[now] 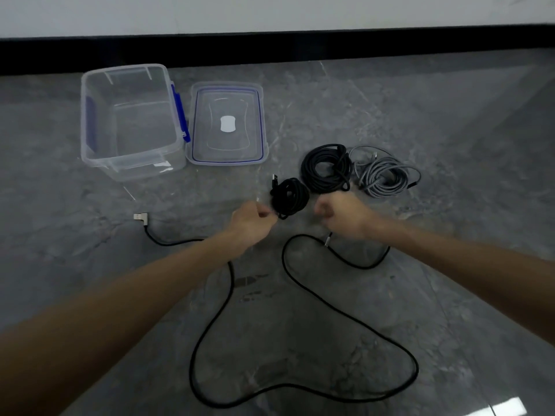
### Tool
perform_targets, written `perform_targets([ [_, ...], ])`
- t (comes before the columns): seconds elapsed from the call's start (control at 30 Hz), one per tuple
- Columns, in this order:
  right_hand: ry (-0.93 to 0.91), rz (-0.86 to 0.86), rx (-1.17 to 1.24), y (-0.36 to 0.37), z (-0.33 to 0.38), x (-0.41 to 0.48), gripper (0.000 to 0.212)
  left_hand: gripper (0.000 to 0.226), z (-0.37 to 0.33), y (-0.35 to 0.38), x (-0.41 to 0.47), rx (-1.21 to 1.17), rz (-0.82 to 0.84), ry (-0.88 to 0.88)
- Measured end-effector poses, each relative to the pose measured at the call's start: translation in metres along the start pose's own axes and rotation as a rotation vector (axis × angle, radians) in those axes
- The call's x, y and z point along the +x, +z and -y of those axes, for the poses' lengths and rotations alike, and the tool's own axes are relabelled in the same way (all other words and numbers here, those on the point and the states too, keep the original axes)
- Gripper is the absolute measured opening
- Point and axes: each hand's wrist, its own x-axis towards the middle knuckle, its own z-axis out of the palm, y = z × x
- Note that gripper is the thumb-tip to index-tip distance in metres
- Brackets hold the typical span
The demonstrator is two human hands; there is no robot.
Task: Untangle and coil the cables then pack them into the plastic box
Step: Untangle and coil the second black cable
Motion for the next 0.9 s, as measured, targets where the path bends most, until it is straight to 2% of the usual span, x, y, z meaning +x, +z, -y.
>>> perform_targets([
  [0.07,-0.125,0.137,-0.268,0.010,-0.007,-0.008,0.027,0.018,0.003,-0.004,-0.011,0.031,0.073,0.037],
  [0.17,-0.219,0.193,-0.519,0.018,-0.009,-0.021,0.030,0.011,0.001,-0.008,-0.028,0.053,0.160,0.088],
  [0.27,-0.279,0.198,-0.674,0.016,-0.001,-0.028,0.031,0.011,-0.005,-0.014,-0.045,0.078,0.214,0.143],
  [0.33,-0.292,0.160,-0.636,0.006,0.010,-0.031,0.026,0.010,-0.010,-0.018,-0.058,0.068,0.235,0.163],
  [0.4,-0.311,0.096,-0.446,-0.012,0.024,-0.036,0.019,0.012,-0.018,-0.025,-0.072,0.076,0.215,0.194],
  [0.5,-0.318,0.024,-0.085,-0.047,0.054,-0.047,0.014,0.030,-0.032,-0.041,-0.093,0.009,0.253,0.264],
  [0.67,-0.149,0.132,0.707,-0.090,0.111,-0.075,0.019,0.039,-0.053,-0.069,-0.133,-0.210,0.402,0.368],
  [0.77,-0.110,0.162,0.924,-0.098,0.129,-0.084,0.025,0.035,-0.053,-0.074,-0.147,-0.255,0.395,0.373],
  [0.9,-0.122,0.199,1.141,-0.103,0.144,-0.087,0.011,0.026,-0.051,-0.074,-0.163,-0.430,0.457,0.324],
])
